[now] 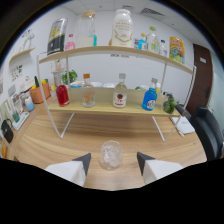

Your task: Make me a cup of Mount Fuji.

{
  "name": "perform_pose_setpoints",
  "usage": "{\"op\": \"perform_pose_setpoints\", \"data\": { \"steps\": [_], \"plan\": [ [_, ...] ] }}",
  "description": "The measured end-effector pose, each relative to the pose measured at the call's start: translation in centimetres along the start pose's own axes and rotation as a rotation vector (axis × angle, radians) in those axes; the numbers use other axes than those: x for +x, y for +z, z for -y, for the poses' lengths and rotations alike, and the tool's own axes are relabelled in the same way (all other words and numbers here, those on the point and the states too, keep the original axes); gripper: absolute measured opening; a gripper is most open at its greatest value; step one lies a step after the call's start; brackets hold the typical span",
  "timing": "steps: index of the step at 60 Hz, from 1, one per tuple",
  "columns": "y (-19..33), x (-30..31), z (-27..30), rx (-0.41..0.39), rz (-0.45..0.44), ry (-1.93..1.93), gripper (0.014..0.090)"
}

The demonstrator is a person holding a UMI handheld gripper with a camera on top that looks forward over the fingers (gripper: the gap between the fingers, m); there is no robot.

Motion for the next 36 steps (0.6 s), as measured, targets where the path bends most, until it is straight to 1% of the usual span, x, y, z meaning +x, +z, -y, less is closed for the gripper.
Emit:
{"op": "perform_pose_setpoints", "data": {
  "steps": [14,21,26,36],
  "plan": [
    [-1.5,0.1,-1.0,-0.008,-0.021,0.026,0.0854],
    [-2.6,-1.3,-2.0,-0.003,-0.024,0.044,0.0848],
    [-3.0,-3.5,-0.9,0.052,-0.002,0.049,0.0850],
    [-2.2,-6.6,5.3,0.239,0.034,0.067,0.0861]
  ]
}}
